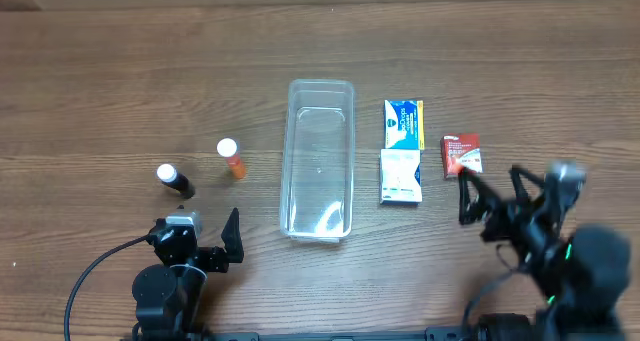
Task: Pack container
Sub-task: 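Reach the right gripper to the blue Vicks box and grasp it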
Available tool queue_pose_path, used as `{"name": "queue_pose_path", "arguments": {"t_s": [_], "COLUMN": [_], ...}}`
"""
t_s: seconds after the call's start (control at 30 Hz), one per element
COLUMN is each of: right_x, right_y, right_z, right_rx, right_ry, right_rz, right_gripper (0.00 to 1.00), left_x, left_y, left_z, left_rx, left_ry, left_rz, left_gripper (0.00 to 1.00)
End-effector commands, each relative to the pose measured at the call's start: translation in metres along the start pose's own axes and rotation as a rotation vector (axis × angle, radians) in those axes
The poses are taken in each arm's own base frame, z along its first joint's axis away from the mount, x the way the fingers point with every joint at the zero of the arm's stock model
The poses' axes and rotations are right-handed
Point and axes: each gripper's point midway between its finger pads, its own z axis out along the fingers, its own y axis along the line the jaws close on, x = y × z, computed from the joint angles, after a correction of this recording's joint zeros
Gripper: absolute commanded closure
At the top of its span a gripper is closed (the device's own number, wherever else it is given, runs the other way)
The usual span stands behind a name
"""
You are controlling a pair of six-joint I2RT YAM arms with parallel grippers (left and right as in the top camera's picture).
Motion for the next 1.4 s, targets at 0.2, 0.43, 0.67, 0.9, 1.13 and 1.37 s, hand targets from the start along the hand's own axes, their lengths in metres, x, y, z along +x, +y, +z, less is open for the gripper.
{"name": "queue_pose_path", "arguments": {"t_s": [0.2,0.43,0.67,0.9,1.13,1.37], "right_x": [-0.086,-0.046,0.041,0.112,0.129,0.142], "right_y": [0.049,0.014,-0.042,-0.071,-0.07,-0.07], "right_z": [0.091,0.182,0.244,0.274,0.284,0.285], "right_rx": [-0.17,0.091,0.39,0.416,0.379,0.372], "right_ry": [0.36,0.514,0.697,0.872,0.902,0.934], "right_rz": [0.08,0.056,0.045,0.063,0.077,0.079], "right_gripper": [0.0,0.0,0.0,0.0,0.0,0.0], "left_x": [-0.001,-0.001,-0.001,-0.001,-0.001,-0.001], "left_y": [0.0,0.0,0.0,0.0,0.0,0.0], "left_z": [0.0,0.0,0.0,0.0,0.0,0.0], "left_rx": [0.003,0.003,0.003,0.003,0.003,0.003], "left_ry": [-0.01,-0.01,-0.01,-0.01,-0.01,-0.01], "left_rz": [-0.01,-0.01,-0.01,-0.01,-0.01,-0.01], "left_gripper": [0.0,0.0,0.0,0.0,0.0,0.0]}}
